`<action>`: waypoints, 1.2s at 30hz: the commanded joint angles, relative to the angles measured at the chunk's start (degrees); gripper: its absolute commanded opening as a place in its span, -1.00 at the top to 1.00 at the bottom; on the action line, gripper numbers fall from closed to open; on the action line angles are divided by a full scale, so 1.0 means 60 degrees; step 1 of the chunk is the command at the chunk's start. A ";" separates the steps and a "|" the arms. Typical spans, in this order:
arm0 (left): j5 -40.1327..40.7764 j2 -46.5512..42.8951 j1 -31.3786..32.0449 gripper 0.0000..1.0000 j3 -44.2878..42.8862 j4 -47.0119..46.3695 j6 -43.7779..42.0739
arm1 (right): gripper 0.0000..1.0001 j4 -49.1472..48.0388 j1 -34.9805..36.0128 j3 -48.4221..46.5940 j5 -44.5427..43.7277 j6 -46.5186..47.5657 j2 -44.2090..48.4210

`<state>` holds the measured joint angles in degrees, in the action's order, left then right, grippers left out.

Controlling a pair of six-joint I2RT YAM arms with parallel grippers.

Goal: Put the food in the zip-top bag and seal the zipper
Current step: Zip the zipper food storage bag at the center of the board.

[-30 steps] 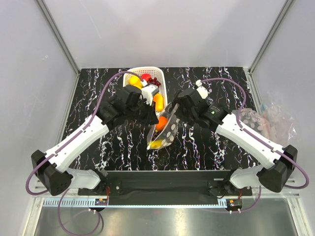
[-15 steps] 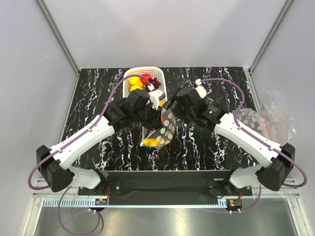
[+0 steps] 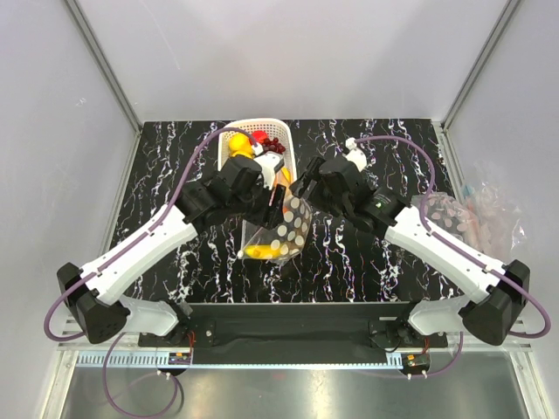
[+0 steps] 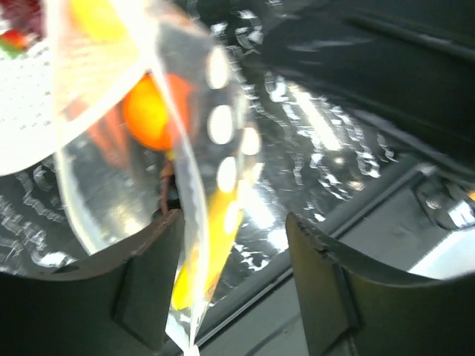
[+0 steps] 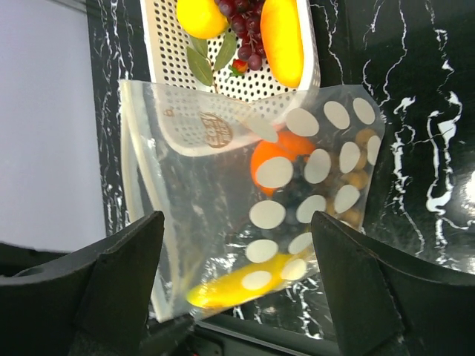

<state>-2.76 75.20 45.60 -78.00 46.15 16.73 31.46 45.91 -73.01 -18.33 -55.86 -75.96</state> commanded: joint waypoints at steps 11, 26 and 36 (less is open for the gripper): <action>0.1457 0.0767 0.0016 0.22 -0.0374 0.0526 -0.0049 | -0.71 -0.0820 -0.0254 0.1006 0.0228 0.1779 0.1527; 0.1794 0.0520 0.0002 1.00 -0.0857 0.0467 -0.0752 | -0.58 -0.2266 -0.1734 0.1416 0.4223 0.6947 0.1616; 0.1252 -0.0536 0.0016 1.00 -0.0873 0.0643 -0.1748 | -0.57 -0.3734 -0.3328 0.1433 0.9041 0.8651 0.0578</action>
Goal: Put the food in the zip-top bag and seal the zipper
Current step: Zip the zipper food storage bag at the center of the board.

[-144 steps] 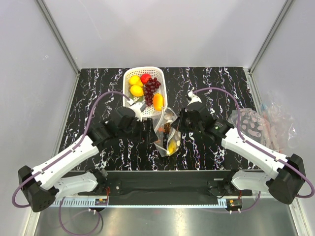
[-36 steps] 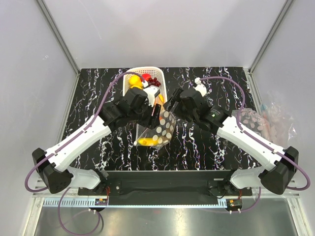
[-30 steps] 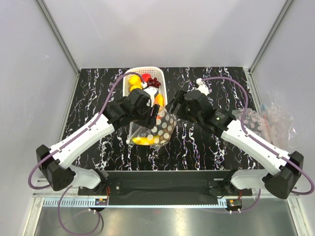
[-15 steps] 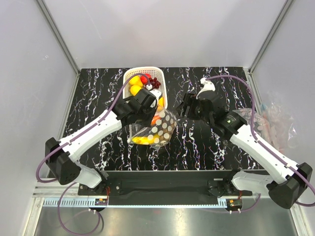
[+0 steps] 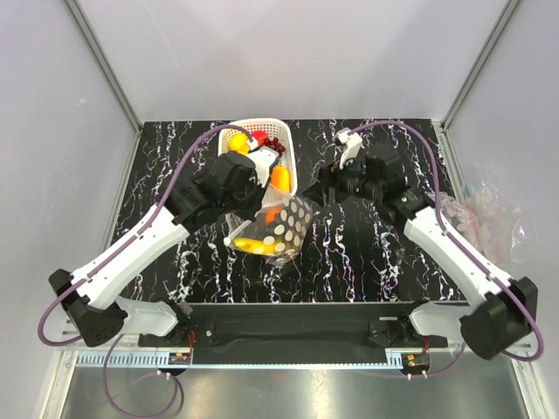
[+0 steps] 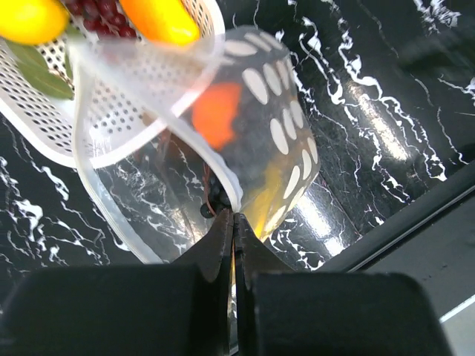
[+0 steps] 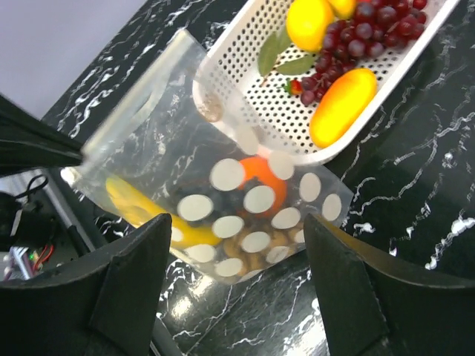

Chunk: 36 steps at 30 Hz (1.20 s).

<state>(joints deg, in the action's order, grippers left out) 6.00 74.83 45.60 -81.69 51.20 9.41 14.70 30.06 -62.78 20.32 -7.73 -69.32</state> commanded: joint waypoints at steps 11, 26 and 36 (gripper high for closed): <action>-0.0018 -0.0371 0.0016 1.00 -0.0096 0.0109 -0.0923 | -0.65 -0.0282 -0.1056 -0.2468 0.6308 0.2166 -0.3782; 0.0450 -0.0460 0.0016 1.00 0.0856 0.0021 -0.1144 | -0.73 -0.0178 -0.0251 -0.4169 0.6211 0.2548 -0.6595; 0.1182 -0.0284 -0.0013 1.00 0.0959 0.0153 -0.0895 | 0.01 -0.0367 0.0278 -0.4698 0.5930 0.2462 -0.7739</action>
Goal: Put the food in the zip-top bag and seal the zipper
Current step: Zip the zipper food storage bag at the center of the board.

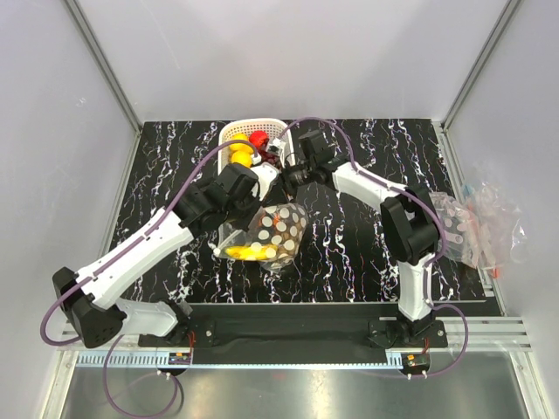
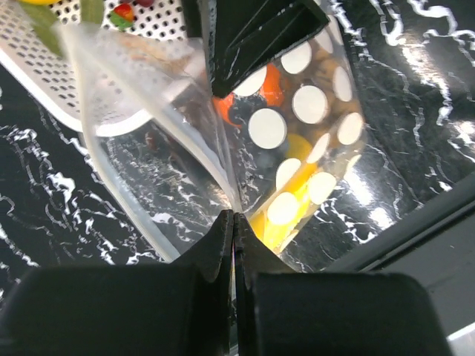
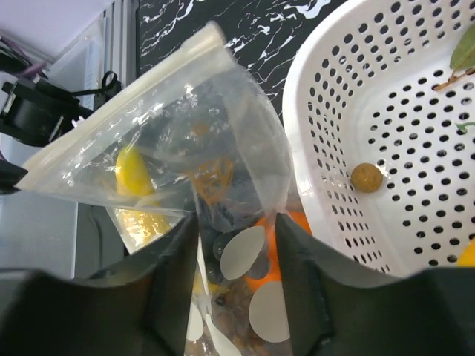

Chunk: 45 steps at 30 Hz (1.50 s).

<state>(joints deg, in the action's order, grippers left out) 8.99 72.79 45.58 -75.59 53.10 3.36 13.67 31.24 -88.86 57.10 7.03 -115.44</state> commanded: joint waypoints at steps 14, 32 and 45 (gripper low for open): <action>0.0772 0.0567 -0.0258 0.89 -0.0950 -0.0237 0.0480 | 1.00 -0.4827 0.0110 0.5561 -0.4852 -0.2650 0.4573; -0.0430 -0.3679 -0.0712 -0.85 0.4088 -0.6328 0.3644 | 1.00 -0.5032 0.0007 0.9506 -0.8344 -0.2812 0.9102; -0.1687 -0.3359 -0.1898 -0.61 0.6665 -0.9655 0.4495 | 1.00 -0.5691 0.0007 1.0503 -0.8800 -0.2855 0.9777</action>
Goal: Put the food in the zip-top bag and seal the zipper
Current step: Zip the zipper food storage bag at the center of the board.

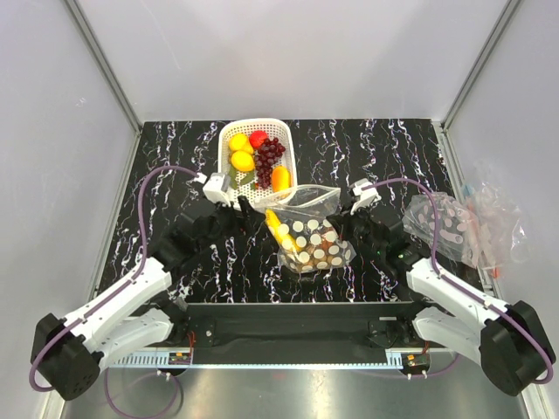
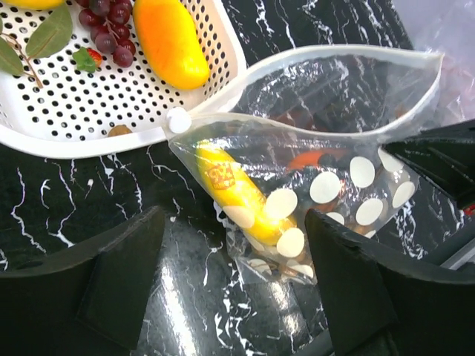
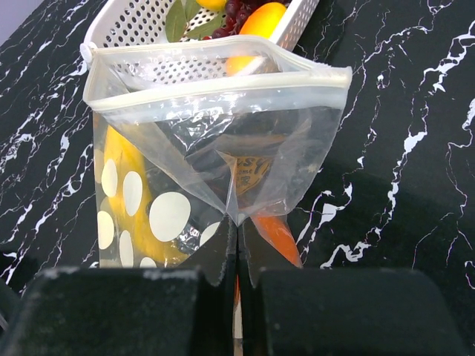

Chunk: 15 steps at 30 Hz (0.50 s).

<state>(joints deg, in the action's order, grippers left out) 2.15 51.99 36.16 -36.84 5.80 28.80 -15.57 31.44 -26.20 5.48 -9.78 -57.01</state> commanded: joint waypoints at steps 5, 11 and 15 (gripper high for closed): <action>-0.2024 0.0783 -0.1322 -0.08 0.0397 -0.3014 0.0240 | 1.00 -0.0979 -0.0040 0.0235 -0.0180 -0.0142 -0.0092; -0.2876 0.1281 -0.1895 -0.12 0.1026 -0.4333 0.0167 | 1.00 -0.1066 -0.0055 0.0250 -0.0356 -0.0172 -0.0238; -0.3171 0.1530 -0.2072 -0.14 0.1349 -0.4950 0.0225 | 1.00 -0.1125 -0.0055 0.0206 -0.0297 -0.0259 -0.0414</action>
<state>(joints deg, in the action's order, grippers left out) -13.08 60.27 24.47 -29.80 -14.63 30.11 -19.27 31.42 -24.88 5.02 -10.63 -58.61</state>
